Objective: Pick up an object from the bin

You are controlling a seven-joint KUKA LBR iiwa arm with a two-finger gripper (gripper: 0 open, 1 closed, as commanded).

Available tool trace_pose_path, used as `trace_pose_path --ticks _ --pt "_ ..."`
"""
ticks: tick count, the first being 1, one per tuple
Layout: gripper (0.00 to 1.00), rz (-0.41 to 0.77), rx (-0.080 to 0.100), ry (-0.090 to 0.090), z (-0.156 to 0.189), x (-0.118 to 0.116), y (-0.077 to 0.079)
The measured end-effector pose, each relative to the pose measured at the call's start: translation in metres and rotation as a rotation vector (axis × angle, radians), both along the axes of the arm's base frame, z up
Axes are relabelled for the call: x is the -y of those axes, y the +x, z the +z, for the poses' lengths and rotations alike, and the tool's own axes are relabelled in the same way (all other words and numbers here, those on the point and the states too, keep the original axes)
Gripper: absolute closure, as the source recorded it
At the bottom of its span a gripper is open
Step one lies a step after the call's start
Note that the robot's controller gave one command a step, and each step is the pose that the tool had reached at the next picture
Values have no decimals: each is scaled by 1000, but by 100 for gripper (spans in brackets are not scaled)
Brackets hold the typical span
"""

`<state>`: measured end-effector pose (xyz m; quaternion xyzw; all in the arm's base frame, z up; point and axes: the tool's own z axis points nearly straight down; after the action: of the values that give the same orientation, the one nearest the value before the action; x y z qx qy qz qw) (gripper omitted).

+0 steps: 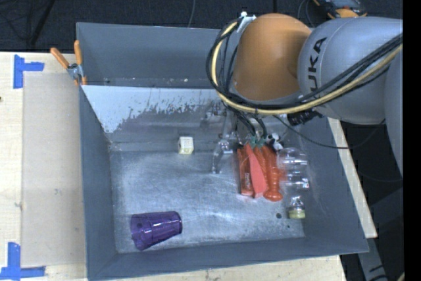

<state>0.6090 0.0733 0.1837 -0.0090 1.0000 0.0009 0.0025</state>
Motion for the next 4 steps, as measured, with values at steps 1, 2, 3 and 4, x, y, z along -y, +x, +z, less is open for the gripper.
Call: trace_pose_path --ticks 1,2,3,4 --pt "0 37 -18 -4 -12 20 -35" --pt "0 52 -13 -3 -2 19 -40" --pt "0 184 5 -2 -39 32 -30" --pt "0 164 -12 0 -44 91 -55"
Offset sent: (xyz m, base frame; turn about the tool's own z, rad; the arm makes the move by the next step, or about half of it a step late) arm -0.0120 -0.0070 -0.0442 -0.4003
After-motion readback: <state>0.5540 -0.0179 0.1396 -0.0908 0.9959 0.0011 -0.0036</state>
